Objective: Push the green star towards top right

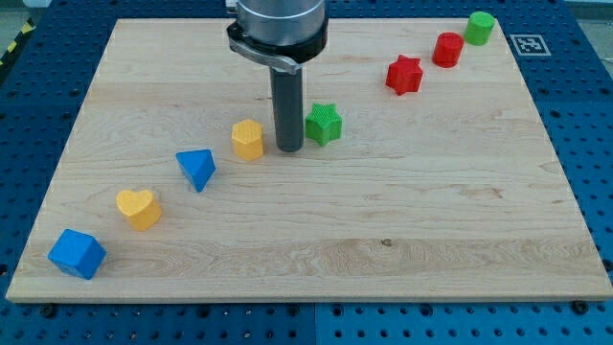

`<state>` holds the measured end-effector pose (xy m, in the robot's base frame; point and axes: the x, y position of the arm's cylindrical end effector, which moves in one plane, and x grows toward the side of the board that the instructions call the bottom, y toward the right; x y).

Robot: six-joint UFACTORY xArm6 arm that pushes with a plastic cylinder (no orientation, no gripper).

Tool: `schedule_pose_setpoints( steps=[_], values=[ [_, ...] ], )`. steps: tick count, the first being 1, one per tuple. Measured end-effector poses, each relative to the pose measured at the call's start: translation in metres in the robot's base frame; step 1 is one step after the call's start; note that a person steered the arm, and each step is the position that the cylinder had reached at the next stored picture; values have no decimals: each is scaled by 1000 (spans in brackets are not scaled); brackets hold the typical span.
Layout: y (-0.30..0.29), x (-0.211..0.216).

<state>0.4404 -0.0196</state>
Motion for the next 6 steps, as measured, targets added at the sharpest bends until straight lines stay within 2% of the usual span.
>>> schedule_pose_setpoints(
  steps=[5,6],
  values=[
    [45,-21],
    [39,-24]
  ],
)
